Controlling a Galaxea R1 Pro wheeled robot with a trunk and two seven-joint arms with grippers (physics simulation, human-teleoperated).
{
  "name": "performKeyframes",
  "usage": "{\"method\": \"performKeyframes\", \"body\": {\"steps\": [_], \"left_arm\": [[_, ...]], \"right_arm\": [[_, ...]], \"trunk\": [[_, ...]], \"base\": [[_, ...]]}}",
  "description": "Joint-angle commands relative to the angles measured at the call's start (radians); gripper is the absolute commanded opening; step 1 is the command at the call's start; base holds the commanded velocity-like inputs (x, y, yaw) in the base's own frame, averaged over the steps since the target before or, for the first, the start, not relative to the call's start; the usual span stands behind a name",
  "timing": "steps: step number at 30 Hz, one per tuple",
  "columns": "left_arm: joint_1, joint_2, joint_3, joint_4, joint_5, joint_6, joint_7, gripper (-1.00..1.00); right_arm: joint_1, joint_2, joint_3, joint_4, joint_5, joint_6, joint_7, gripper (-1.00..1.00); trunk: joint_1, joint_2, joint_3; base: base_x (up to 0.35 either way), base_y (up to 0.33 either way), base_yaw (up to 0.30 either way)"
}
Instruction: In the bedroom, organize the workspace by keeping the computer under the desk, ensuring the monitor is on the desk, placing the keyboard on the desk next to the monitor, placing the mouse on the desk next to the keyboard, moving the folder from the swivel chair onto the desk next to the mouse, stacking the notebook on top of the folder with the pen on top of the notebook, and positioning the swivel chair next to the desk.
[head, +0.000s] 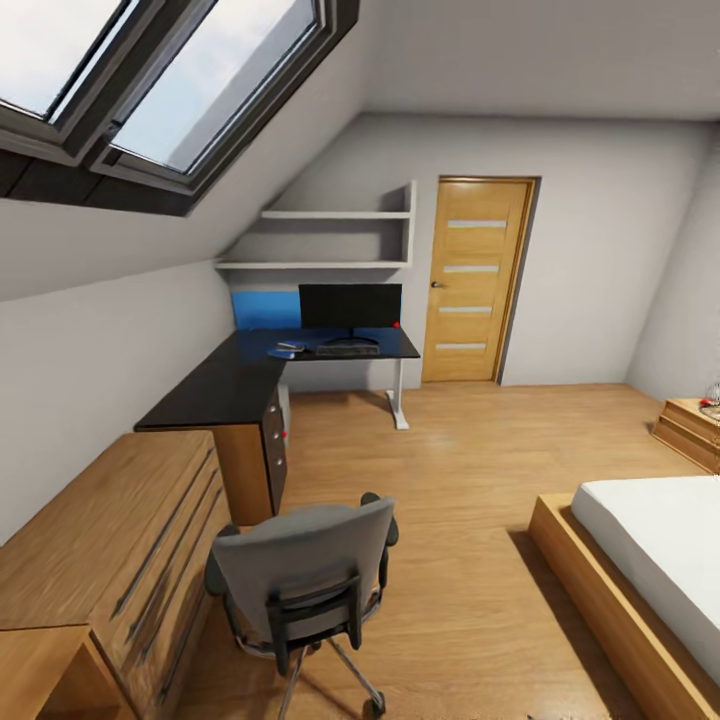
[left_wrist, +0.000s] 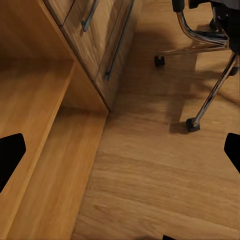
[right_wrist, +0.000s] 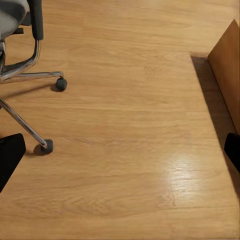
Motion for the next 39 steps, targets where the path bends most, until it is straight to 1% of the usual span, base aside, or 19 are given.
{"method": "performKeyframes", "body": {"steps": [1, 12, 21, 26, 33, 36, 39], "left_arm": [[0.0, 0.001, -0.009, -0.002, 0.001, 0.001, 0.009, 1.0], [0.0, 0.001, -0.009, -0.002, 0.001, 0.0, 0.009, 1.0], [0.0, 0.0, -0.009, -0.002, 0.0, 0.0, 0.009, 1.0], [0.0, -0.003, -0.011, -0.002, -0.003, 0.001, 0.009, 1.0], [0.0, -0.007, -0.013, -0.007, -0.004, -0.004, -0.002, 1.0], [0.0, -0.012, -0.01, -0.009, -0.002, -0.004, -0.004, 1.0], [0.0, -0.015, -0.008, -0.009, 0.0, -0.003, -0.004, 1.0]], "right_arm": [[-0.001, 0.0, 0.008, 0.001, 0.0, -0.001, -0.009, 1.0], [0.0, 0.0, 0.008, 0.001, 0.0, -0.001, -0.009, 1.0], [0.0, 0.0, 0.008, 0.001, 0.0, -0.001, -0.009, 1.0], [0.0, 0.0, 0.008, 0.001, 0.0, -0.001, -0.009, 1.0], [0.0, 0.0, 0.008, 0.001, 0.0, -0.001, -0.009, 1.0], [0.0, 0.0, 0.008, 0.001, 0.001, -0.001, -0.009, 1.0], [0.0, 0.0, 0.008, 0.002, 0.001, 0.0, -0.01, 1.0]], "trunk": [[0.0, -0.001, -0.002], [0.0, -0.001, -0.019], [0.0, -0.001, -0.032], [0.0, -0.001, -0.04], [0.0, -0.001, -0.043], [0.0, -0.001, -0.043], [0.012, -0.022, -0.053]], "base": [[0.0, 0.002, -0.118], [0.0, 0.003, -0.09], [0.0, 0.257, -0.066], [0.0, 0.09, -0.044], [0.0, 0.011, -0.007], [0.0, 0.001, -0.001], [0.0, 0.0, 0.0]]}}
